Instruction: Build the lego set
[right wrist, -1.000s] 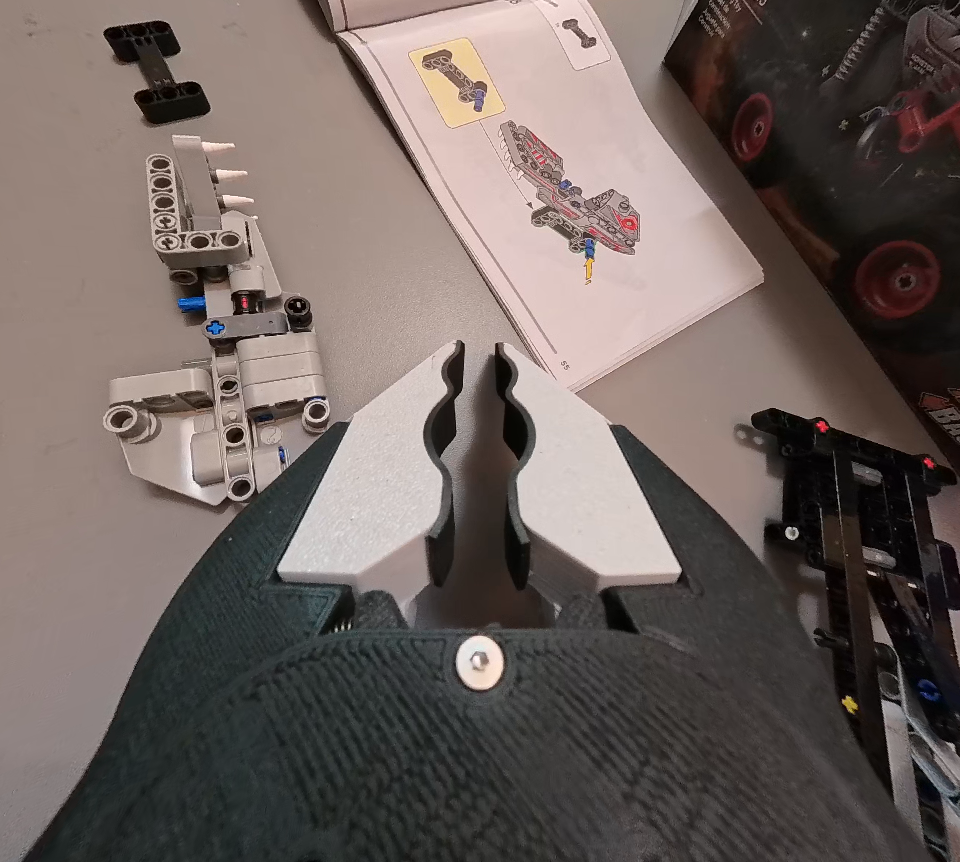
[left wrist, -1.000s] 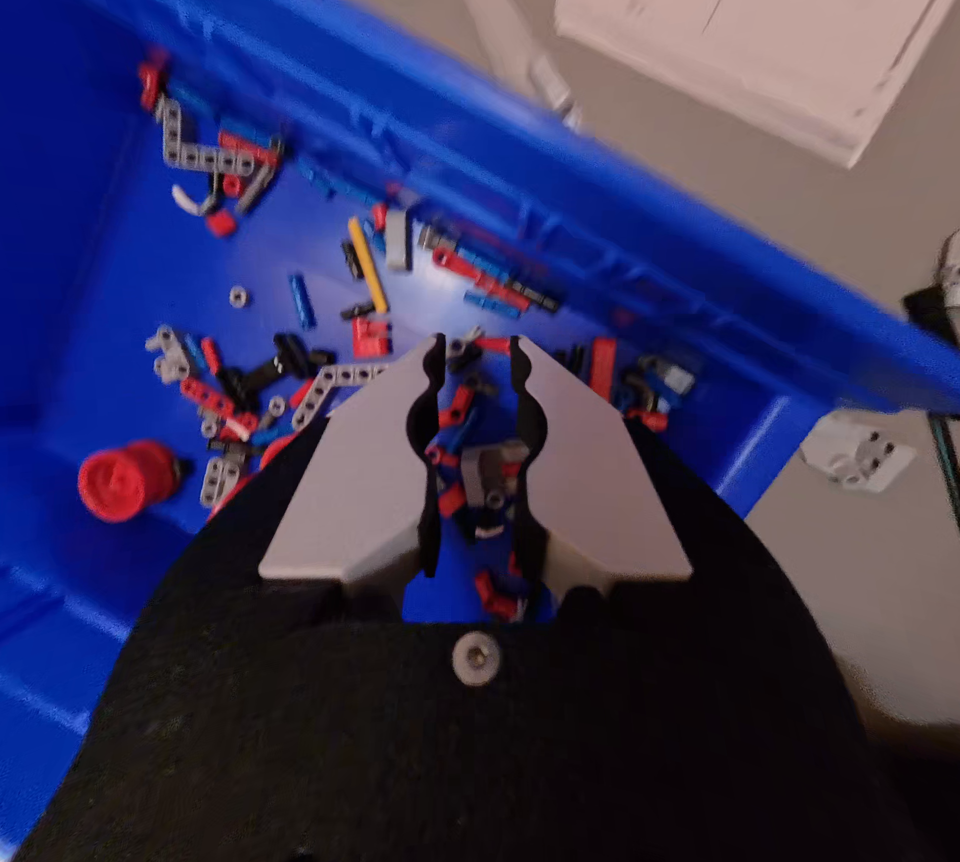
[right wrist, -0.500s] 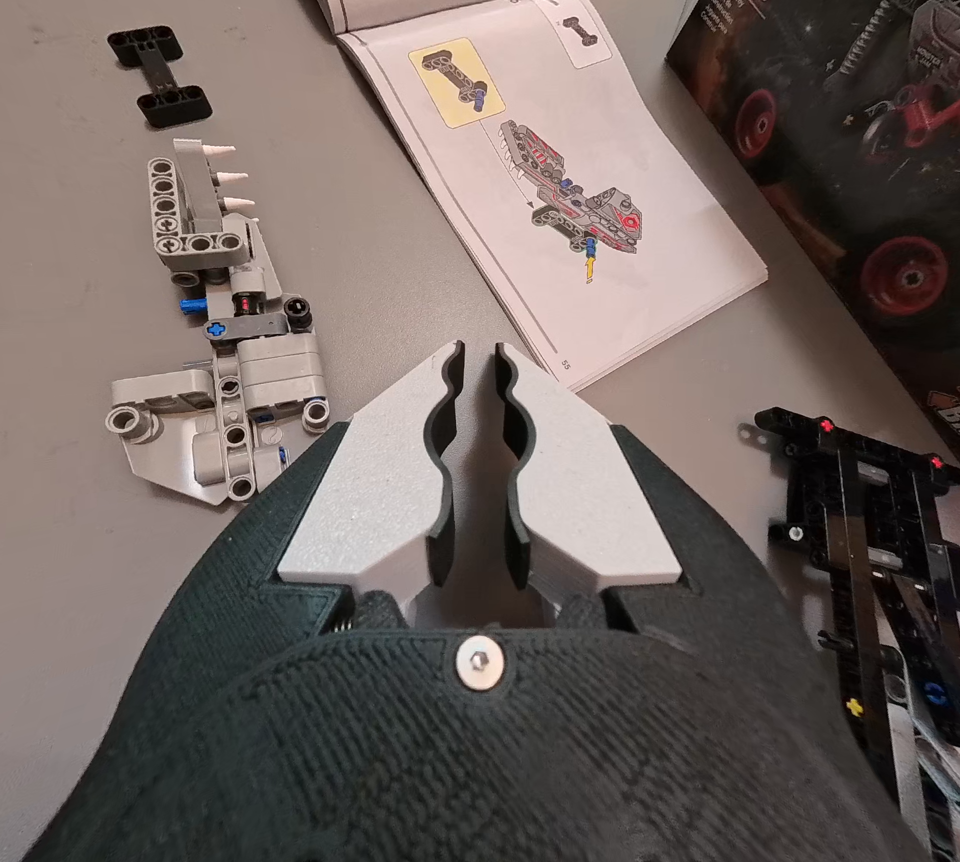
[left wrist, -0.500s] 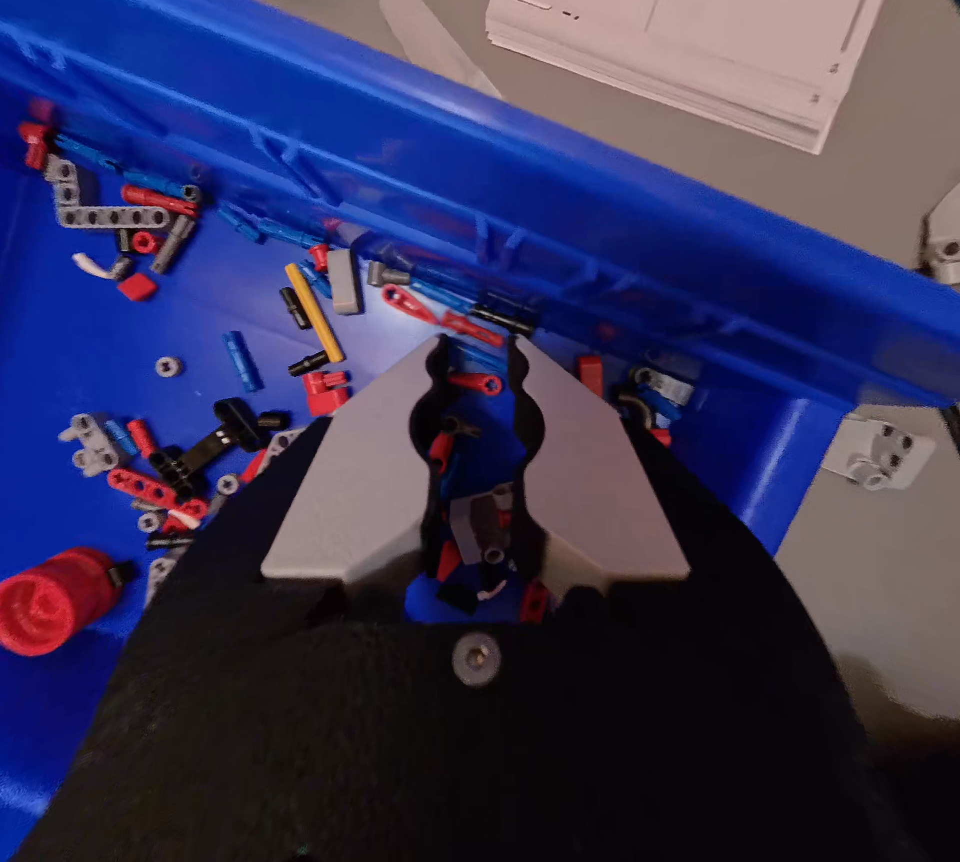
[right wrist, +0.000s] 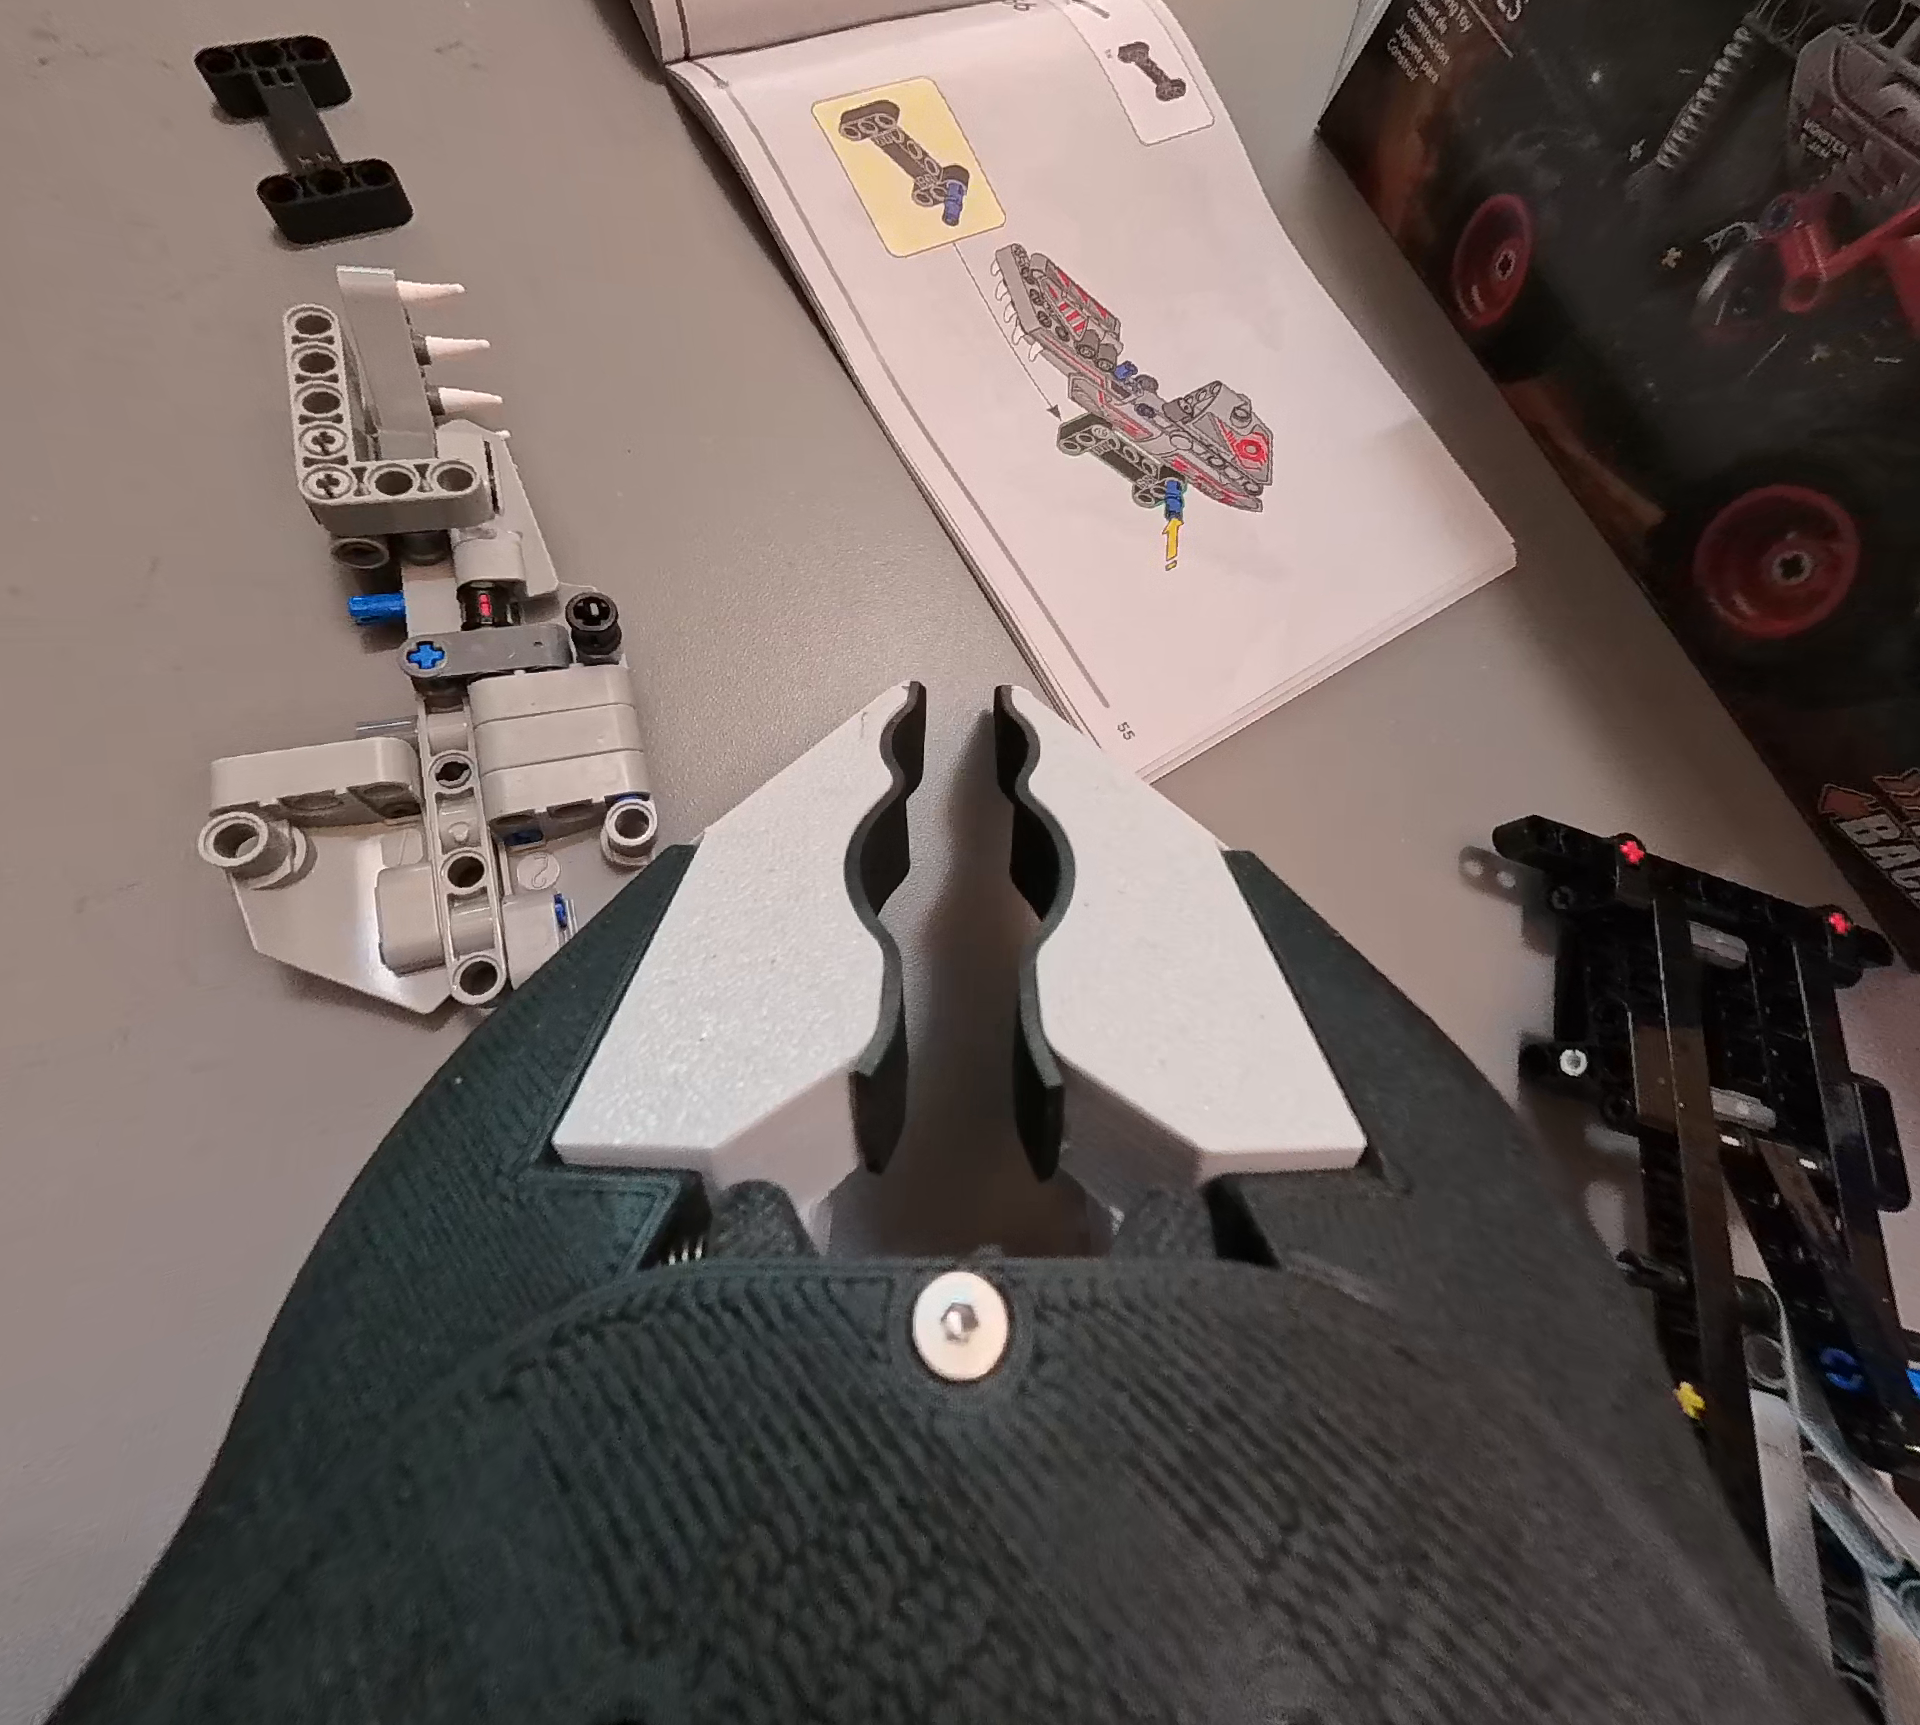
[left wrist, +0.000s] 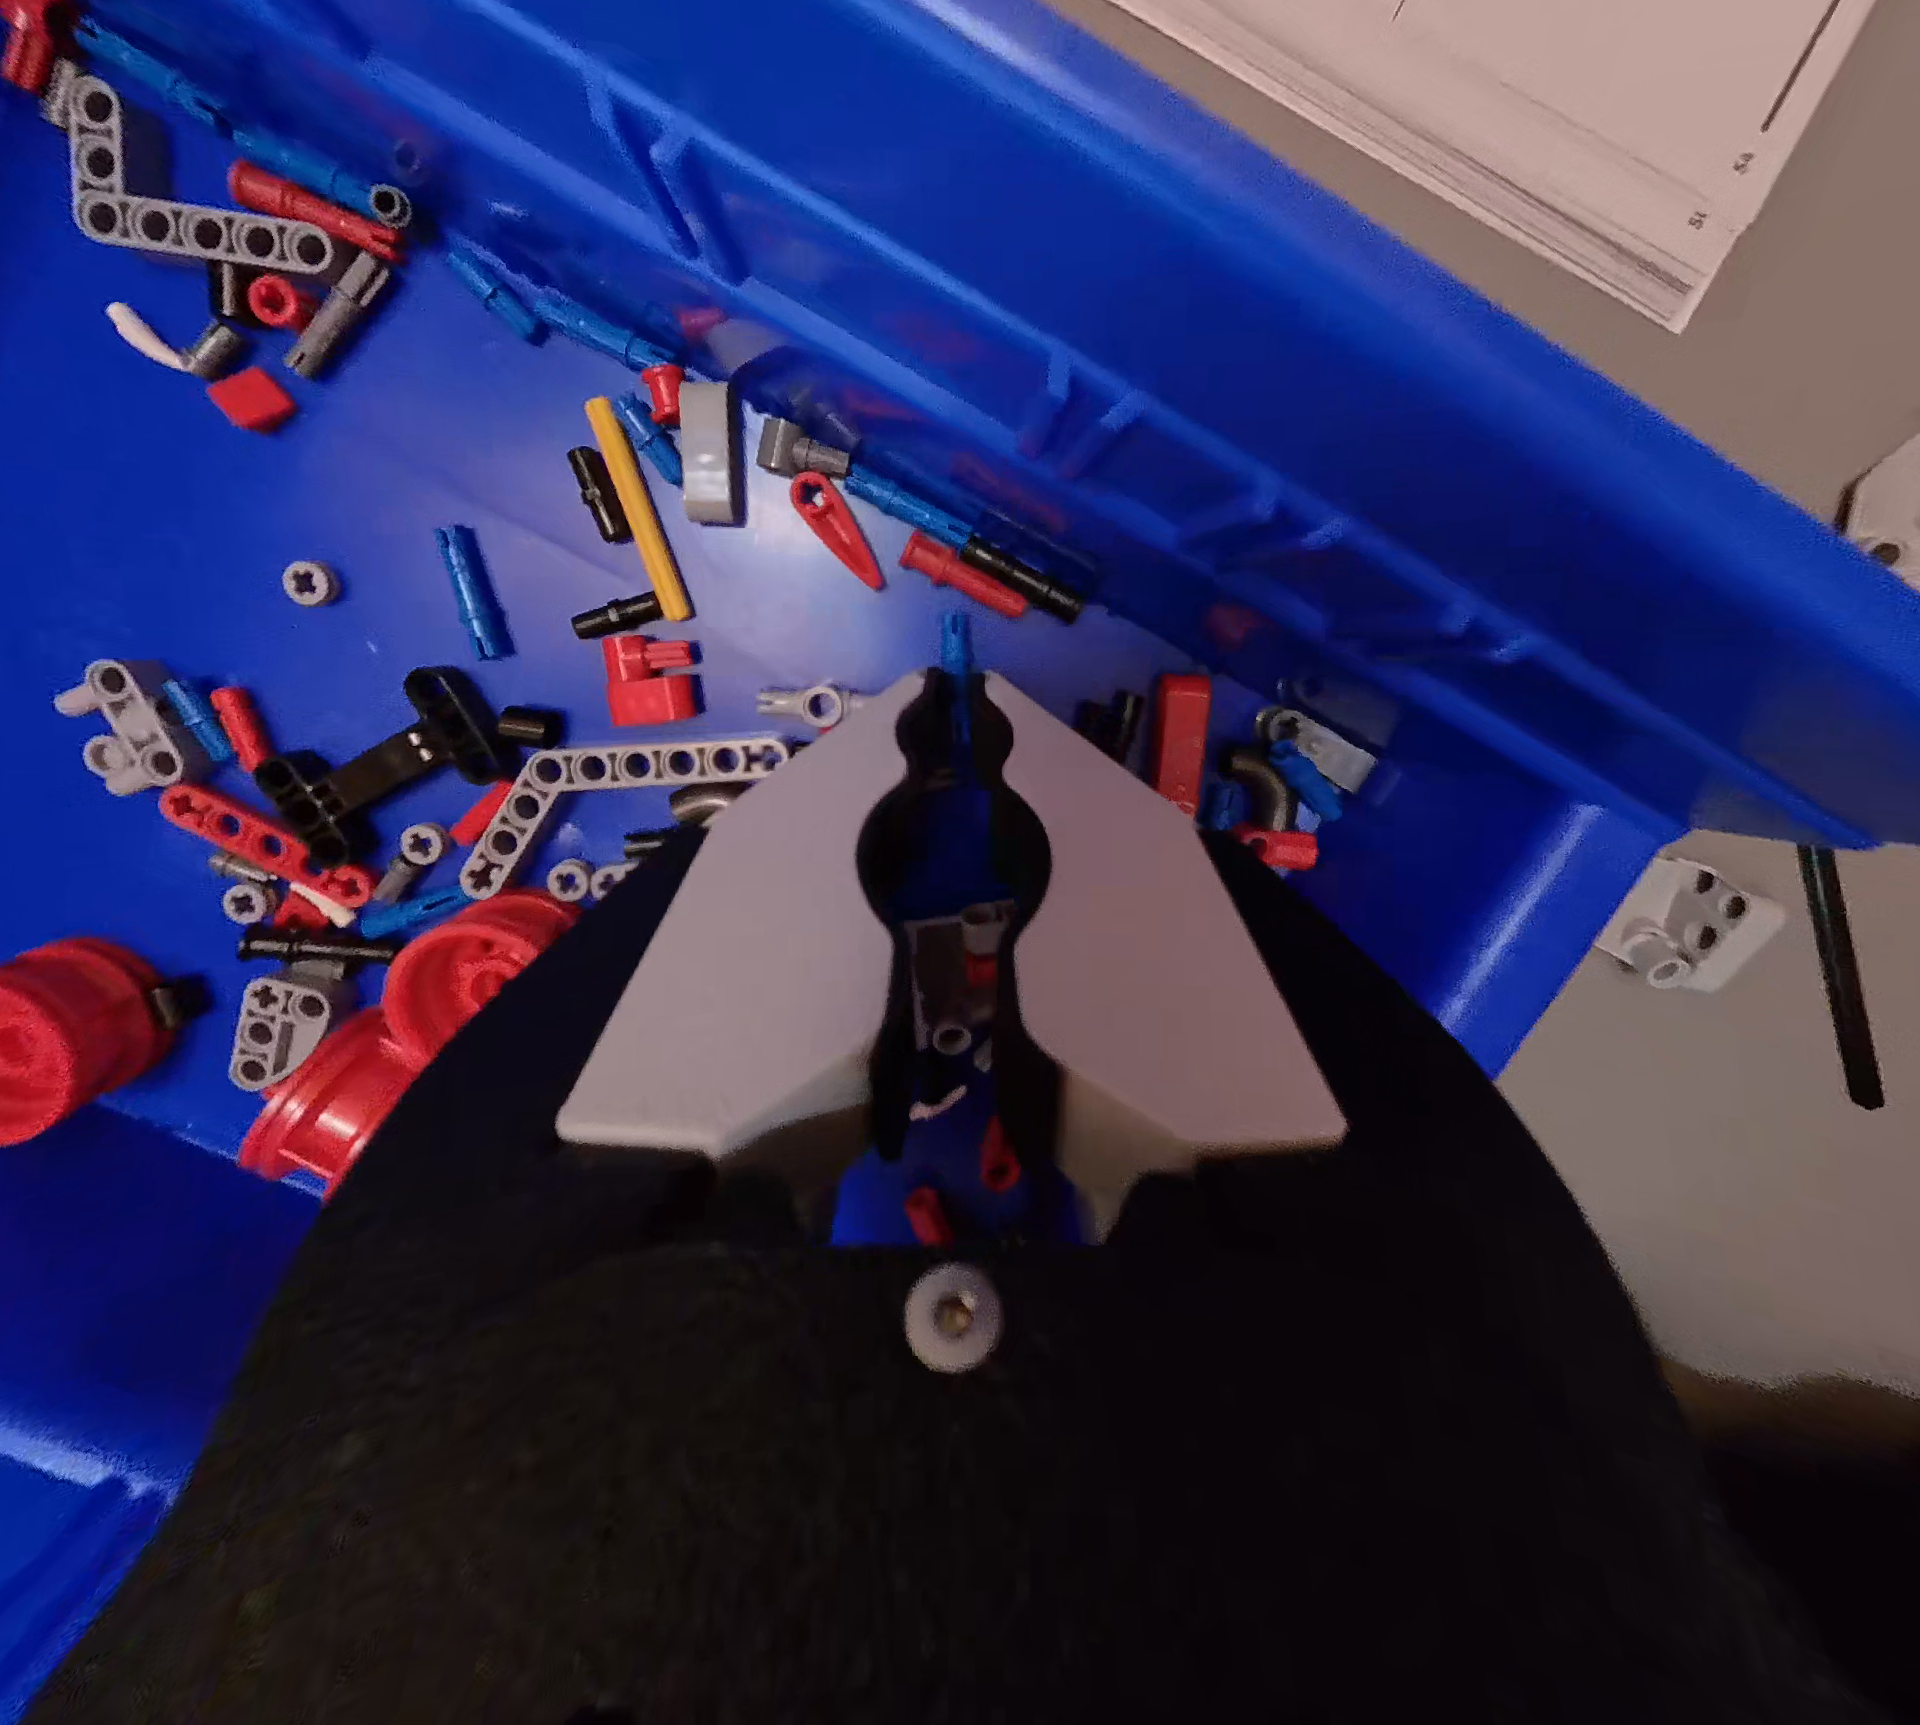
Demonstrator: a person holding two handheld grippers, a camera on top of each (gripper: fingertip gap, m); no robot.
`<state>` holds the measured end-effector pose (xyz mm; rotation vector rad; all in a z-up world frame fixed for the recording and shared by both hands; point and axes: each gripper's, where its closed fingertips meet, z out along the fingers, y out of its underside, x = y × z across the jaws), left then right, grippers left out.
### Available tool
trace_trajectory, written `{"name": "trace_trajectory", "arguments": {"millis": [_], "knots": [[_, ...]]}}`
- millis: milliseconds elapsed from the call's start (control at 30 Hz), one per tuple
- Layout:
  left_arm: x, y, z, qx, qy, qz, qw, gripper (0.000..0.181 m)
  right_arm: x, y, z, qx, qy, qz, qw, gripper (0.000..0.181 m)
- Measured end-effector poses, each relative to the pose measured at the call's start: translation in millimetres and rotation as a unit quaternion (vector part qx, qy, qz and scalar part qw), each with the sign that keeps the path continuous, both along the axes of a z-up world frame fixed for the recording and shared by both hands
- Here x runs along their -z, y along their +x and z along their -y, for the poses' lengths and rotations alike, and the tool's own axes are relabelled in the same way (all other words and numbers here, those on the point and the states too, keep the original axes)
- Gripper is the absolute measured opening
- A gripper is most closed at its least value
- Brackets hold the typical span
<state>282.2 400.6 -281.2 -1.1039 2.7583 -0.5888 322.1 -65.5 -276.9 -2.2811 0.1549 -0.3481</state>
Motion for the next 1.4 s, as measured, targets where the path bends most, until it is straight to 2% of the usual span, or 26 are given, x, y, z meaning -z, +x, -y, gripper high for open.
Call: {"name": "trace_trajectory", "arguments": {"millis": [33,533,600,700,800,900,967,1067,1167,1233,1267,1400], "knots": [[0,-1,0,-0.001,-0.003,-0.003,1.0,0.002,0,0,0,0.0,0.0,0.0,1.0,0.012],[-43,13,-11,-0.026,-0.037,0.085,0.995,0.002,0,0,0,0.0,0.0,-0.003,1.0,0.012],[-56,15,-6,-0.029,-0.055,0.106,0.992,0.002,0,0,0,0.0,0.001,-0.004,1.0,0.012],[-97,17,10,-0.029,-0.087,0.168,0.981,0.002,0,1,0,0.003,0.001,-0.003,1.0,0.013],[-144,4,46,0.005,-0.105,0.241,0.965,0.002,-1,4,1,0.011,0.001,0.008,1.0,0.019],[-165,-15,97,0.058,-0.101,0.28,0.953,0.002,-5,8,3,0.026,0.007,0.024,0.999,0.025],[-158,-28,135,0.097,-0.104,0.272,0.952,0.002,-15,10,3,0.033,0.034,0.041,0.998,0.027],[-134,-40,189,0.121,-0.128,0.252,0.952,0.001,-59,-1,-3,0.033,0.141,0.065,0.987,0.026],[-109,-56,250,0.137,-0.202,0.23,0.942,0.002,-99,-40,-22,-0.013,0.193,0.071,0.978,0.02],[-100,-67,288,0.144,-0.246,0.23,0.931,0.001,-102,-75,-44,-0.062,0.183,0.038,0.98,0.004],[-98,-72,306,0.151,-0.265,0.233,0.923,0.002,-99,-86,-53,-0.064,0.175,0.026,0.982,0.0],[-98,-83,357,0.171,-0.313,0.268,0.895,0.002,-83,-117,-78,-0.063,0.174,0.002,0.983,0.015]]}}
